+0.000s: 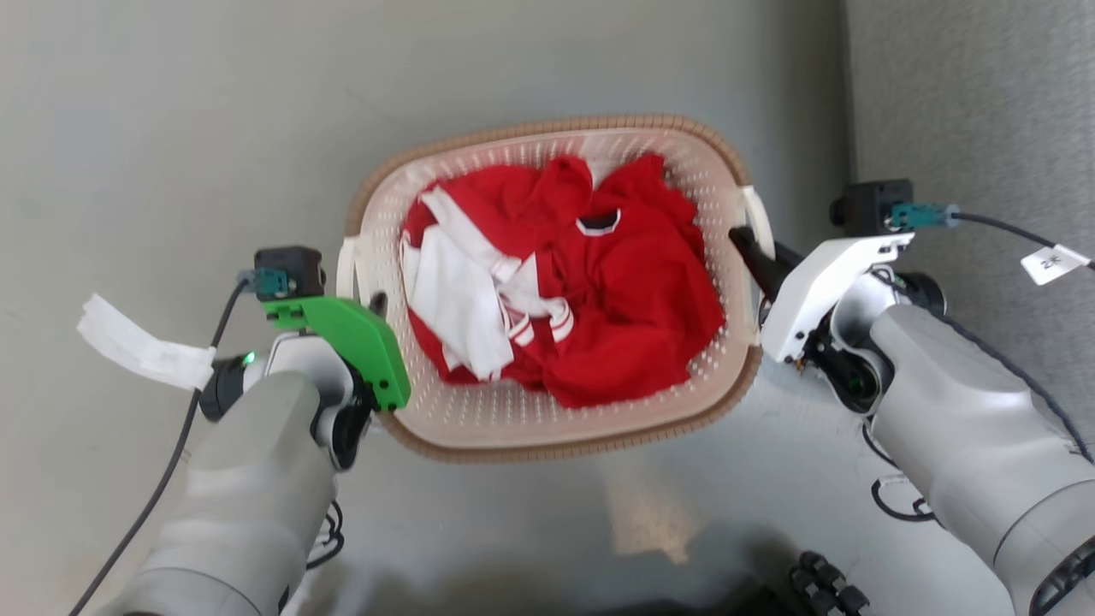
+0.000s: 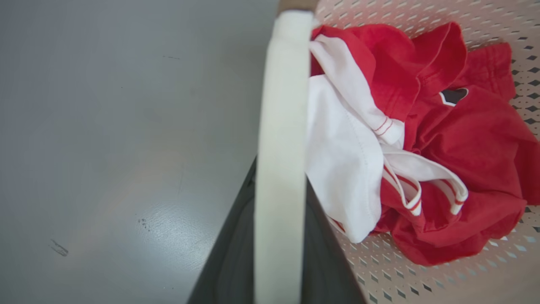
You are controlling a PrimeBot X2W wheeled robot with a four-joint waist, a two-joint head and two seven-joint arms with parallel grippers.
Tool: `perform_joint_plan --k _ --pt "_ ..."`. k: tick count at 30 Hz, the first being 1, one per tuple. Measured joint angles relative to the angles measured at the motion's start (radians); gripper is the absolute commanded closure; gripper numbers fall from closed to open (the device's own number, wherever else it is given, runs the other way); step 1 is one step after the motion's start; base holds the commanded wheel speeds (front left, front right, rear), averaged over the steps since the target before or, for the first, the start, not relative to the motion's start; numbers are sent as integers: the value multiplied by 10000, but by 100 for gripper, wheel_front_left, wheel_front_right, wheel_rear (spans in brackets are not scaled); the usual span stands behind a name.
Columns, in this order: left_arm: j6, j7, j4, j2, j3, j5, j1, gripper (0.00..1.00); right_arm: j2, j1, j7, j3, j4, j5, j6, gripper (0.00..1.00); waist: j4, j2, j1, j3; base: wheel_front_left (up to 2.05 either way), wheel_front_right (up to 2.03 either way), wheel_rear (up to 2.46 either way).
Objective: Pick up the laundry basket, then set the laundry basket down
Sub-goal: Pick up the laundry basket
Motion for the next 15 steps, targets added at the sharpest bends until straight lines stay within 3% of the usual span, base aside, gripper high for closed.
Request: perform_joint_plan --k 15 --pt "-180 765 362 -17 -445 -581 794 100 215 407 1131 587 531 614 54 100 15 0 0 -2015 0 0 0"
